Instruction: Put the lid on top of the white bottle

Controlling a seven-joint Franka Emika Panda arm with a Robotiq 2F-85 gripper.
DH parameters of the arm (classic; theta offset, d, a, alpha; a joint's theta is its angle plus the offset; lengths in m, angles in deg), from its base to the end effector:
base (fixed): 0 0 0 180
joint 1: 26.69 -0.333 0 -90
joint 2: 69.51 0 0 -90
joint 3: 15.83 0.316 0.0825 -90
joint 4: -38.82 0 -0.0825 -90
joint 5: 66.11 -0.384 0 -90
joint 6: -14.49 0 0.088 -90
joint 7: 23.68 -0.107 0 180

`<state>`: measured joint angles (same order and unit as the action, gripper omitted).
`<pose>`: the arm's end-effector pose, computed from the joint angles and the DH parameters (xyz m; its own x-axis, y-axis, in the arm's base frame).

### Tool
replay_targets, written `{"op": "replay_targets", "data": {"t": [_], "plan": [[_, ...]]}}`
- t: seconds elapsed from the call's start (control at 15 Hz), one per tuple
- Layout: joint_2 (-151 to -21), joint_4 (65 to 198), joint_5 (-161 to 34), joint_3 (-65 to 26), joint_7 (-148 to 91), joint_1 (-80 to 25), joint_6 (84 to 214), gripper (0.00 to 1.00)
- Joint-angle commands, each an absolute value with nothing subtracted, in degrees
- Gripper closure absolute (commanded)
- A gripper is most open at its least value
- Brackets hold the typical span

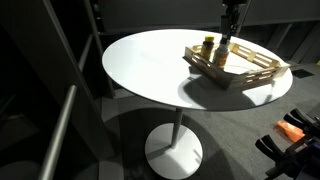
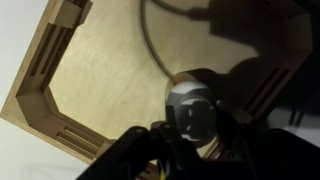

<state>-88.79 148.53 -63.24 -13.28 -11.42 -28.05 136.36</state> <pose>0.6055 0.0380 0.3097 0.9448 0.3025 -0.1261 0.3046 -0.9525 -0.0026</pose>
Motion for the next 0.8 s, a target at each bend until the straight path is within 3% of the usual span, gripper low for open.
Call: {"op": "replay_targets", "data": {"t": [0.0, 0.4, 0.53, 0.67, 0.73], "plan": [[-89.30, 148.62, -62.50, -13.07, -10.33, -27.85, 138.05, 0.81], [-89.57, 148.29, -62.56, -13.02, -9.57, -27.76, 137.11, 0.78], [-89.32, 148.23, -62.36, -13.03, -9.20, -27.79, 136.56, 0.31], [-88.95, 148.28, -62.54, -12.97, -8.57, -27.69, 136.13, 0.25], [-88.57, 148.41, -62.43, -13.02, -8.56, -27.71, 135.98, 0.17]]}}
